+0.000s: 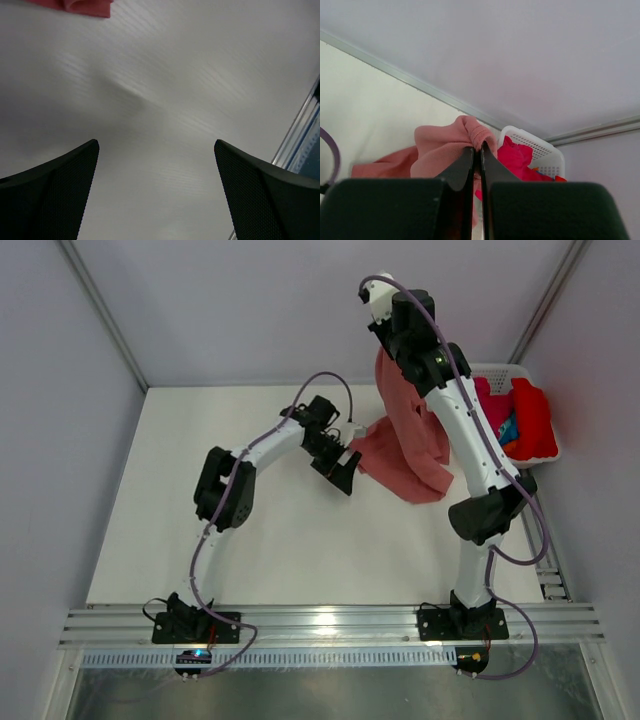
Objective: Fold and stack the t-shirts
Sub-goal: Flatten the tshirt out
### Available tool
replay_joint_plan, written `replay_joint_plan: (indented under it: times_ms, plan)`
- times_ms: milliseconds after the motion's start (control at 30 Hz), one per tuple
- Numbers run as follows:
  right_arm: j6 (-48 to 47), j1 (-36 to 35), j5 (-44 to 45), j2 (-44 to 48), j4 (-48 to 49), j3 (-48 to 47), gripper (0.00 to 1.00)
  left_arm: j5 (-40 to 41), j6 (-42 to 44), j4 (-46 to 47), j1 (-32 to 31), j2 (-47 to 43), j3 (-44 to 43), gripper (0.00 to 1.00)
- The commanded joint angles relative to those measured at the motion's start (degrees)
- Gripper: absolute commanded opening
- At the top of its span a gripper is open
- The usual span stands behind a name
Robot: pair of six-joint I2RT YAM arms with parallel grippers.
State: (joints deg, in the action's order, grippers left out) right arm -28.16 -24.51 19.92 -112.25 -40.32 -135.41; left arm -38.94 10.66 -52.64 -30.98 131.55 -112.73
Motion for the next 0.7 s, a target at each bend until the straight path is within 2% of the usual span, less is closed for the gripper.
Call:
replay_joint_plan:
  times_ms: [0,267,433,667]
  plan:
    - [1.18,-1.32,-0.06,2.12,4.72,-3.81,0.03,6.32,-1.78,7.72,-4.08,1.16,-3.37,0.99]
    - [1.62,-1.77,1.17,2.64,4.02,-2.66,0.03,14.76,-2.30,11.06,-12.52,3.19,-7.86,0.99]
    - [0.57,-1.77,0.12,3.35,4.28,-2.22,0.03,16.69,-8.10,21.67,-15.15,4.42,-7.94,0.99]
    - [-0.58,-1.77,1.00,3.26,5.16,-0.91,0.03,17.93,-7.05,23.19,-19.46,10.92,-15.95,0.99]
